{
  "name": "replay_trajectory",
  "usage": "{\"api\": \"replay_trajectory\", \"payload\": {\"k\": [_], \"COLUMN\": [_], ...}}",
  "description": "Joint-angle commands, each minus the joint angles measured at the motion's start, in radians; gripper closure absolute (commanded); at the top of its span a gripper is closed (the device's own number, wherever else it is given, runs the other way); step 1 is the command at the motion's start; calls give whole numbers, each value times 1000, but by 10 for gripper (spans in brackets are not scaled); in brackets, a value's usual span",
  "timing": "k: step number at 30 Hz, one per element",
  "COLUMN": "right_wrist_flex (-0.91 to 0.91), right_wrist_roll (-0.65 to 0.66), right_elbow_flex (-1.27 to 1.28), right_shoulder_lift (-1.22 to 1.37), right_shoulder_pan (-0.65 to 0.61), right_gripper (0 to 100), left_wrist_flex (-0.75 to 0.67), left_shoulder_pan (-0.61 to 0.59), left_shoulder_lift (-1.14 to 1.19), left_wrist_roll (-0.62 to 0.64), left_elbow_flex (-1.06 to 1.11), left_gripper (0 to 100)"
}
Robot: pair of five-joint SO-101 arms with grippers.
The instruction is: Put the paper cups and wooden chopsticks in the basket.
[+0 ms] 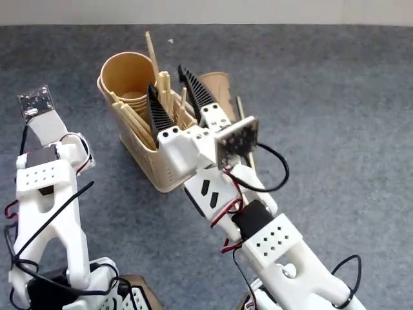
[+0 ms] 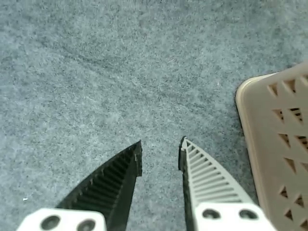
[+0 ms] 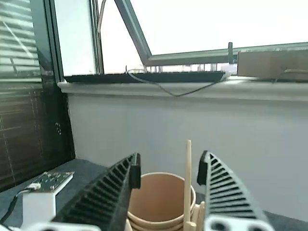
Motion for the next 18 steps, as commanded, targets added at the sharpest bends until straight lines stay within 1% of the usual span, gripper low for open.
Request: {"api": "replay_trajectory", "payload": {"k": [1, 3, 5, 8, 10, 12, 14, 15, 16, 18], "right_wrist_flex": [108, 220, 410, 865, 1136, 1362, 1527, 1593, 1632, 1604], "right_wrist_roll": [-3, 3, 38, 63, 75, 150, 229, 239, 239, 247], "right_elbow_flex": [-101, -177, -308, -593, -771, -881, -878, -857, -816, -679], "right_shoulder_lift": [-24, -24, -21, -7, 27, 111, 222, 275, 320, 386], "right_shoulder_pan": [16, 54, 125, 249, 329, 374, 387, 395, 398, 400], "right_gripper": [837, 843, 843, 846, 846, 846, 847, 847, 847, 847], "left_wrist_flex": [-12, -12, -17, -17, -17, -17, -17, -17, -17, -17], "left_shoulder_pan": [7, 7, 8, 12, 12, 12, 12, 12, 12, 12], "left_shoulder_lift": [-2, -2, -2, -2, -4, -4, -4, -4, -4, -4], "left_wrist_roll": [6, 6, 6, 5, 5, 5, 5, 5, 5, 6], "left_elbow_flex": [-2, -1, 10, 12, 12, 13, 16, 16, 16, 16], "left_gripper": [846, 846, 846, 846, 846, 846, 846, 846, 846, 846]}}
